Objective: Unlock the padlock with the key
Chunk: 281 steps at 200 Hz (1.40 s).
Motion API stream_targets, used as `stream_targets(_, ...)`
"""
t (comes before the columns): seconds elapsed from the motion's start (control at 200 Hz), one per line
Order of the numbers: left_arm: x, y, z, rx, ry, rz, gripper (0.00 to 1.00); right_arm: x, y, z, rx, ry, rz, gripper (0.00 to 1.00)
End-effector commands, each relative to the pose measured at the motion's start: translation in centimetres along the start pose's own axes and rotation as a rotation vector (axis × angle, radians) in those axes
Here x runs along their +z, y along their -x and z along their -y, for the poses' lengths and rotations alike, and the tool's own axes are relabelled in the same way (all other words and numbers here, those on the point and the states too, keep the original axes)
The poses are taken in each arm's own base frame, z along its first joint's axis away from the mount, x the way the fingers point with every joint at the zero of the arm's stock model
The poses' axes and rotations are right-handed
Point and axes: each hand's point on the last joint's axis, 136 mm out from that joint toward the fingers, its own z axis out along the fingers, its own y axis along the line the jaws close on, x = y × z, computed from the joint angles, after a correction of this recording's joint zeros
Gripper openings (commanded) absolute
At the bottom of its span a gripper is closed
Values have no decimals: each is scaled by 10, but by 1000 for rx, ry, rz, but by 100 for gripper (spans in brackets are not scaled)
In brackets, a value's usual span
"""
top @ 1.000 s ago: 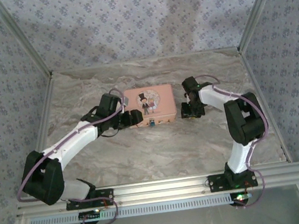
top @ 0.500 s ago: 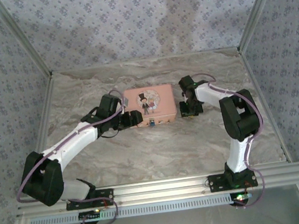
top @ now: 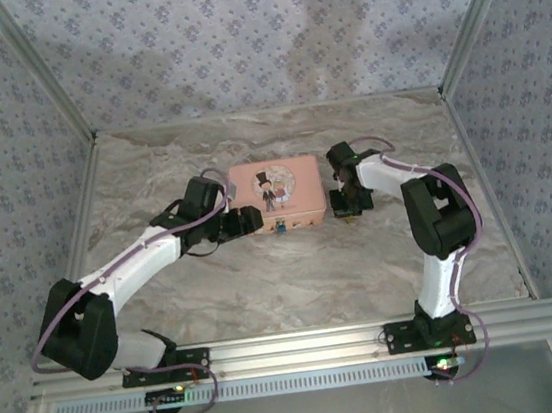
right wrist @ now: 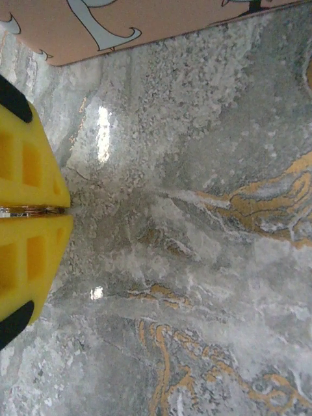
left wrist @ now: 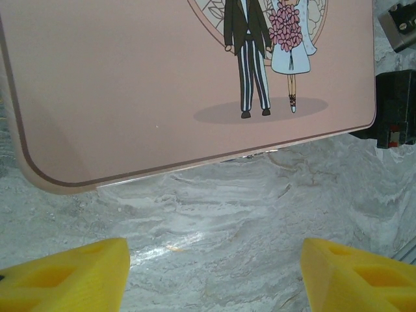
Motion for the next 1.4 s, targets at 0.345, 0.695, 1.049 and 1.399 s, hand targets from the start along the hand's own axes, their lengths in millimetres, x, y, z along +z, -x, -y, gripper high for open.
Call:
stream_targets(0.345,-10,17,18,2,-41,73,70,-40,-20,-2,55,73,63,0)
stream_targets(0.695,-49,68,92,88,-259,202,98,-204,17,-45,47,433,392,0)
stream_targets(1.049,-111,107,197,258,-708,307,69,-330,12,-118,-48,917,469,0)
stream_targets(1.399,-130,99,252,362,-966,221,81,-374,0,-149,-87,1146,428,0)
